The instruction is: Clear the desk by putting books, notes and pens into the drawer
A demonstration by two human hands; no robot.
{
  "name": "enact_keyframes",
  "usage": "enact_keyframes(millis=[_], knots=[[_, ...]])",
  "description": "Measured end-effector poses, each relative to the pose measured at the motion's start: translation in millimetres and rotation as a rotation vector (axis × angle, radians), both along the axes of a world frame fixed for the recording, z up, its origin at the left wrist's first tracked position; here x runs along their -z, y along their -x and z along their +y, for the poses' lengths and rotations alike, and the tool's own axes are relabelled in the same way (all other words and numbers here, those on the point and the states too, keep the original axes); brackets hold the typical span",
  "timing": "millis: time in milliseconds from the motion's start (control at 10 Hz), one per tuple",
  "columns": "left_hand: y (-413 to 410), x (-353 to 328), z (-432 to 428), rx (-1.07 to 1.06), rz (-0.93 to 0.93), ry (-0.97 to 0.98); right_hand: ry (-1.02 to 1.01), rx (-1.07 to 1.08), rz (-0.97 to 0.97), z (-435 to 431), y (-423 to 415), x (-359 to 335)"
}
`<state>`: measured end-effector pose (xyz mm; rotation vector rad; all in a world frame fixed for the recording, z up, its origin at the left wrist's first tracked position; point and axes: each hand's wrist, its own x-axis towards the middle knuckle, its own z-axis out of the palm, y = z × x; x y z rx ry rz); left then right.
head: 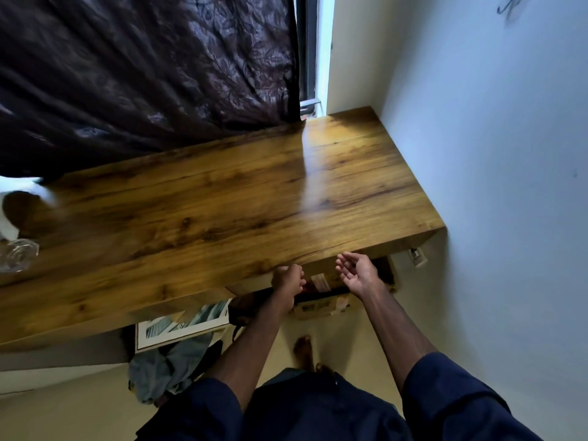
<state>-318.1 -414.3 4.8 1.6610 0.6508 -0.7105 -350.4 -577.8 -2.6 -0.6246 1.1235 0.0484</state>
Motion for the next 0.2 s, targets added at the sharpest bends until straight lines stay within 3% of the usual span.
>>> enact_keyframes(millis=[200], knots=[[-33.4,-43.2,23.3,0.237,-0.329,-0.224,0.148,-0.232,-0.201,29.5,-27.6,-70.4]])
